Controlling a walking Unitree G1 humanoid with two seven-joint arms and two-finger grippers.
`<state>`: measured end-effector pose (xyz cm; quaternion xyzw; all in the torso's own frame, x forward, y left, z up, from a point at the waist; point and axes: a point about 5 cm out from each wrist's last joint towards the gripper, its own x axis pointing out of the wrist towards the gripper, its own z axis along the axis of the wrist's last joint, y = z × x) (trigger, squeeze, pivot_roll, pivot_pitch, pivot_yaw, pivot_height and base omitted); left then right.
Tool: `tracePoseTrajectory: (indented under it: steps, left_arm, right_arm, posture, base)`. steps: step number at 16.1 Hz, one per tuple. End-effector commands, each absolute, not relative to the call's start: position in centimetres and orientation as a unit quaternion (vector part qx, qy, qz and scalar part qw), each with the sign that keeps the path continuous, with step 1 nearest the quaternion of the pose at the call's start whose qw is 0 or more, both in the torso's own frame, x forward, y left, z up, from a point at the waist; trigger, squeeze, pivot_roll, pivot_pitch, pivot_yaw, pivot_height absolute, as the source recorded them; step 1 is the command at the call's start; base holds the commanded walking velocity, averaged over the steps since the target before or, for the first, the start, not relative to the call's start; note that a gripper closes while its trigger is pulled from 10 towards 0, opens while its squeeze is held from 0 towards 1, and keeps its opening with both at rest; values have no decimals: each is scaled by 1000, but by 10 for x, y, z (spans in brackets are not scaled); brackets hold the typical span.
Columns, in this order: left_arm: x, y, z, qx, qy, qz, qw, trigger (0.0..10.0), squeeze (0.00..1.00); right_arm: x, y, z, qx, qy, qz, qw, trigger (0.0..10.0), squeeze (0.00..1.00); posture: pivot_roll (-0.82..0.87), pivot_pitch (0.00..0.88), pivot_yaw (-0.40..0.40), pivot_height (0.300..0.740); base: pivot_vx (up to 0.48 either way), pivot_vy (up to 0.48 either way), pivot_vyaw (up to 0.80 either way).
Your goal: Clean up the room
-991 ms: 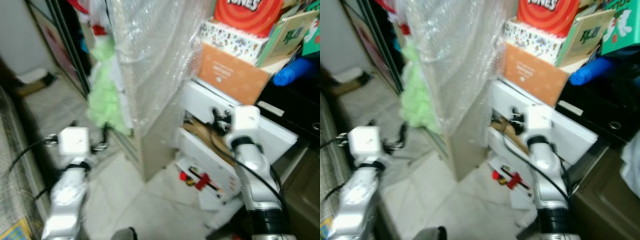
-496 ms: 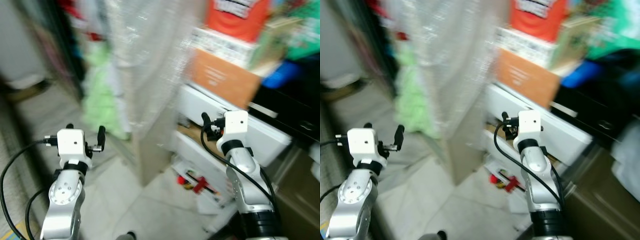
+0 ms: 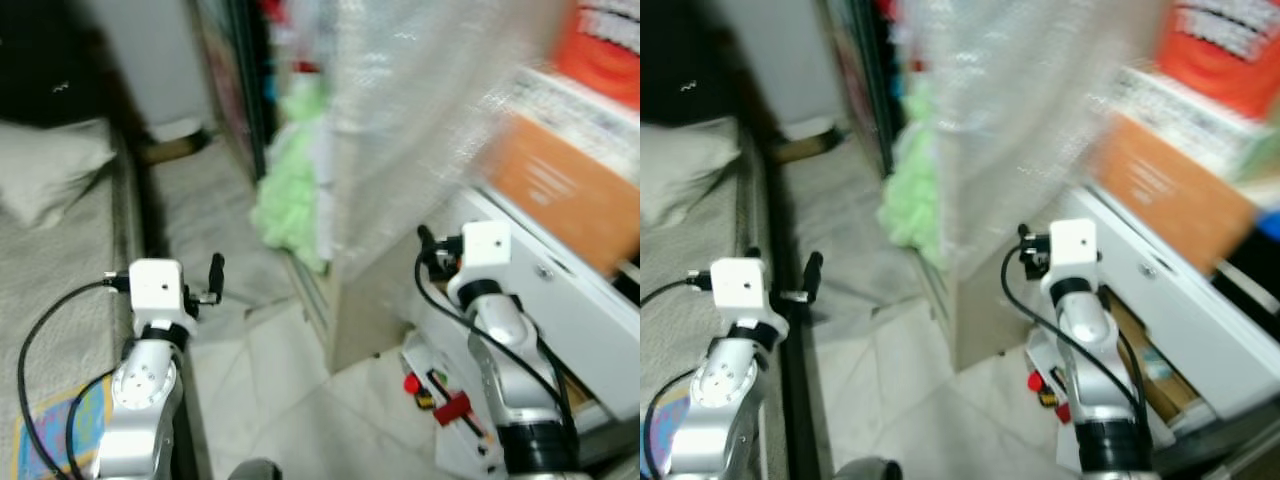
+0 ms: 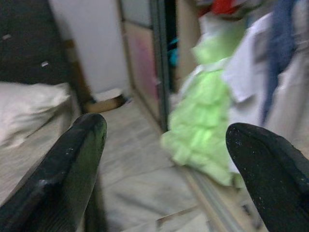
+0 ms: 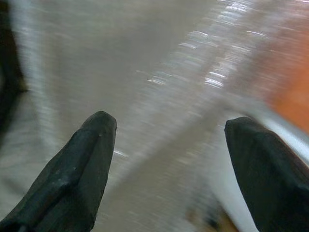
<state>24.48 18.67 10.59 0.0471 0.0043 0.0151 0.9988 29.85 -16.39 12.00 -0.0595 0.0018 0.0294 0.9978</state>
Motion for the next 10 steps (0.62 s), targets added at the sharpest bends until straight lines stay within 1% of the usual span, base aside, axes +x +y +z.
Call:
tracePoseTrajectory:
  steps: [1, 10]
  left_arm:
    - [246, 187, 109, 47, -4, 15, 999, 10000, 0]
    - [249, 187, 110, 53, -7, 24, 998, 10000, 0]
  right_arm:
    - [299, -161, 121, -60, 0, 36, 998, 10000, 0]
    - [300, -159, 122, -64, -4, 44, 997, 10000, 0]
  posture:
    - [-89, 0, -16, 740]
    - [-91, 0, -20, 740]
  base:
    - [0, 0, 800]
    - [0, 0, 800]
